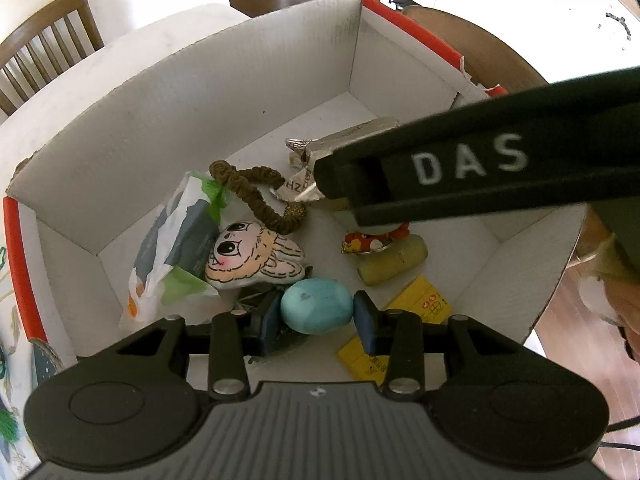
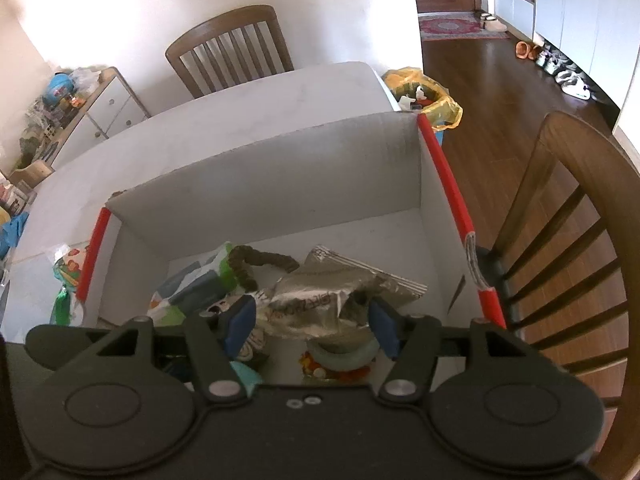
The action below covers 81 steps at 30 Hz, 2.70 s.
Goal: Organize objects
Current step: 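Open the left tool over the box while the right tool releases the foil bag, then withdraw both tools from the box back over the table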
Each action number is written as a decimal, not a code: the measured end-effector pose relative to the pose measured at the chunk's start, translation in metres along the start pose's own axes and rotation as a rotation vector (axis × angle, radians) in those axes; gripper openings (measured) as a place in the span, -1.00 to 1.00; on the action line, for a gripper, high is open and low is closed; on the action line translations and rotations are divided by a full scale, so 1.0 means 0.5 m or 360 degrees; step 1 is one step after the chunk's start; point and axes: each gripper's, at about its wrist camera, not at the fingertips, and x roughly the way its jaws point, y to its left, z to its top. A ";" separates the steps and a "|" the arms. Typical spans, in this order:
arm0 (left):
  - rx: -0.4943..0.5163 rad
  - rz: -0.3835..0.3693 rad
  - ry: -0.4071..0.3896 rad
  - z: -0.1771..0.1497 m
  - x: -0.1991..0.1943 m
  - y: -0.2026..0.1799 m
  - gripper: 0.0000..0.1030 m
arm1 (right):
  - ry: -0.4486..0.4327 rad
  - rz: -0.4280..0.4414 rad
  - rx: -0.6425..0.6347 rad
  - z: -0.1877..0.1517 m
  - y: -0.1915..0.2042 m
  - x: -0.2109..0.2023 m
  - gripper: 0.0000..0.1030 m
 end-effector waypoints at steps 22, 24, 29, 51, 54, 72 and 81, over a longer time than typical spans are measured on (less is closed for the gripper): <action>-0.0137 -0.0059 -0.0265 -0.050 -0.095 0.029 0.33 | -0.0099 0.0078 -0.0017 -0.030 0.026 -0.100 0.40; -0.0138 -0.0057 -0.0301 -0.055 -0.115 0.028 0.33 | -0.0124 0.0081 -0.0039 -0.034 0.038 -0.114 0.41; -0.0159 -0.0058 -0.0432 -0.101 -0.181 0.037 0.33 | -0.0194 0.0102 -0.0085 -0.044 0.074 -0.148 0.43; -0.0264 0.0095 -0.0727 -0.259 -0.378 0.233 0.42 | -0.0408 0.0205 -0.0149 -0.114 0.298 -0.193 0.53; -0.0278 0.0108 -0.0753 -0.281 -0.395 0.265 0.45 | -0.0418 0.0205 -0.0162 -0.127 0.332 -0.187 0.58; -0.0389 0.0143 -0.0801 -0.375 -0.418 0.442 0.71 | -0.0448 0.0256 -0.0266 -0.152 0.508 -0.139 0.98; -0.0474 0.0133 -0.0821 -0.402 -0.399 0.519 1.00 | -0.0406 0.0255 -0.0339 -0.133 0.582 -0.100 0.98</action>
